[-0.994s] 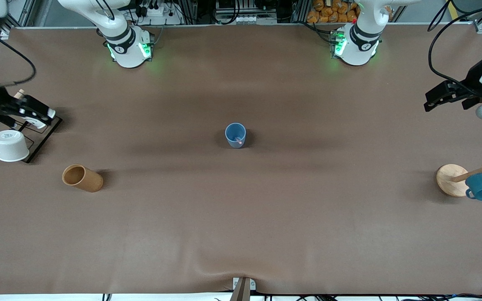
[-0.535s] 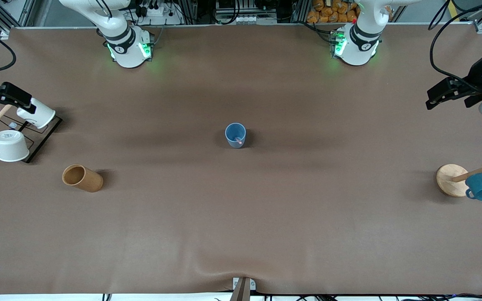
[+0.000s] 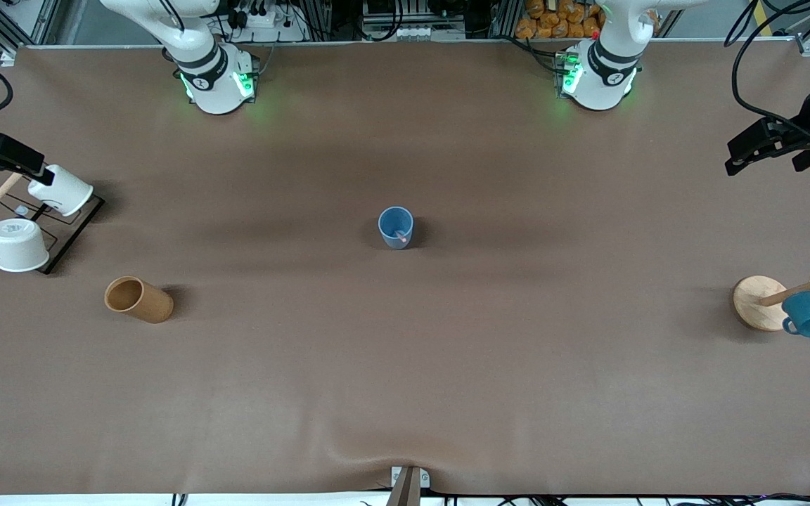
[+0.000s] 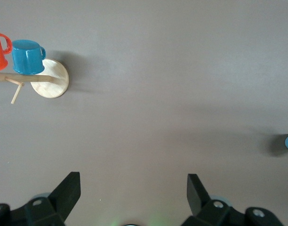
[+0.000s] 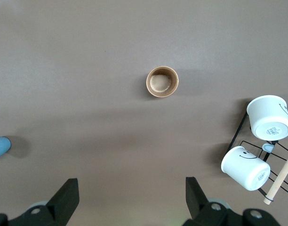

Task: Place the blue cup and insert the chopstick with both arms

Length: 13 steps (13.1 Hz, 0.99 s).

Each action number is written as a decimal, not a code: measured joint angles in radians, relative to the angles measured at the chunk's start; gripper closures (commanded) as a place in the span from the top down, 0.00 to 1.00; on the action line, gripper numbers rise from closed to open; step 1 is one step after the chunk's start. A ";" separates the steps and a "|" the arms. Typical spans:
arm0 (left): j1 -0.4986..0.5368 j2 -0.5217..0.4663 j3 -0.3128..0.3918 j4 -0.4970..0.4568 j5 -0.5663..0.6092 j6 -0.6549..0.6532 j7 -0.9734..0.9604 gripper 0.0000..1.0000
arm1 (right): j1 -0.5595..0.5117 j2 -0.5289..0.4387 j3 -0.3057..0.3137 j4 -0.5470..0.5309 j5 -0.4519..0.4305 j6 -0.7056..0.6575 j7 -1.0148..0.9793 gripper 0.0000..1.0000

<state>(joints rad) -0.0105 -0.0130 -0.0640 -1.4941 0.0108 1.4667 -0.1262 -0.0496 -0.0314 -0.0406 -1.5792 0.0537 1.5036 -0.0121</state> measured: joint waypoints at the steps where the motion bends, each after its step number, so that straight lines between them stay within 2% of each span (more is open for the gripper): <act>1: 0.000 0.000 0.000 0.000 0.000 -0.004 0.000 1.00 | 0.000 0.000 0.000 0.000 0.000 -0.003 0.000 1.00; 13: 0.000 0.000 0.000 0.000 0.000 -0.037 0.000 1.00 | -0.009 0.000 0.000 0.000 0.000 -0.018 -0.001 1.00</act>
